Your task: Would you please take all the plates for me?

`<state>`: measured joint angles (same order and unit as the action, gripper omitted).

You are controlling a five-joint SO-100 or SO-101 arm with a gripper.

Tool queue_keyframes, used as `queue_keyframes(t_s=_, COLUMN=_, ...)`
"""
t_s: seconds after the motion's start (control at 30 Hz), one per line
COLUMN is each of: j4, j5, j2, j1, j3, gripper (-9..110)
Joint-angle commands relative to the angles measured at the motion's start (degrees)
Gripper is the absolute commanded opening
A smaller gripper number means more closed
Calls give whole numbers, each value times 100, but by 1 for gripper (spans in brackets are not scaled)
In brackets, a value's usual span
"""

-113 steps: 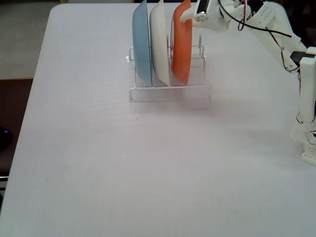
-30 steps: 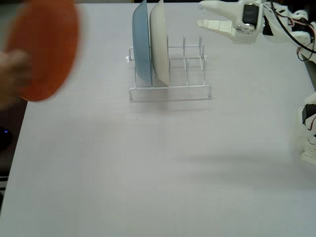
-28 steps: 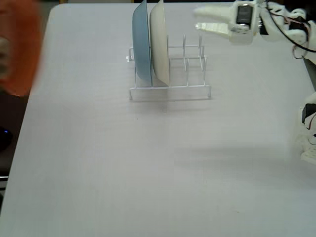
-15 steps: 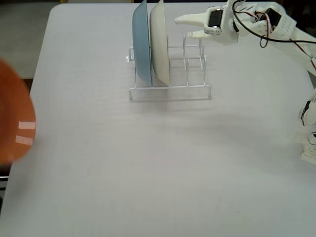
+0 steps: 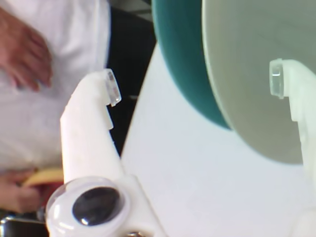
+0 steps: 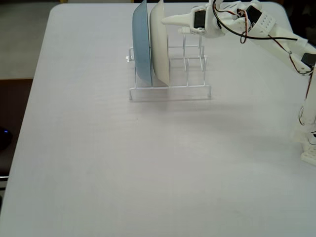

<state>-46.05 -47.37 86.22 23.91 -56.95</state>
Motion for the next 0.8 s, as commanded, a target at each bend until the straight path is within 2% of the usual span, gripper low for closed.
queue_keyframes(t_s=0.0, j4=53, j5=-70, j2=-105, j1=53, j3=633, gripper=38)
queue_keyframes(t_s=0.43, j4=272, j5=44, j2=-1002, j1=26, j3=1354, gripper=25)
queue_keyframes(t_s=0.53, j4=272, j5=97, j2=-1266, j1=9, j3=1705, gripper=17)
queue_keyframes(t_s=0.63, j4=264, j5=237, j2=-1424, j1=-70, j3=2048, gripper=0)
queue_keyframes(t_s=0.77, j4=-264, j5=492, j2=-1459, j1=-88, j3=2628, gripper=0)
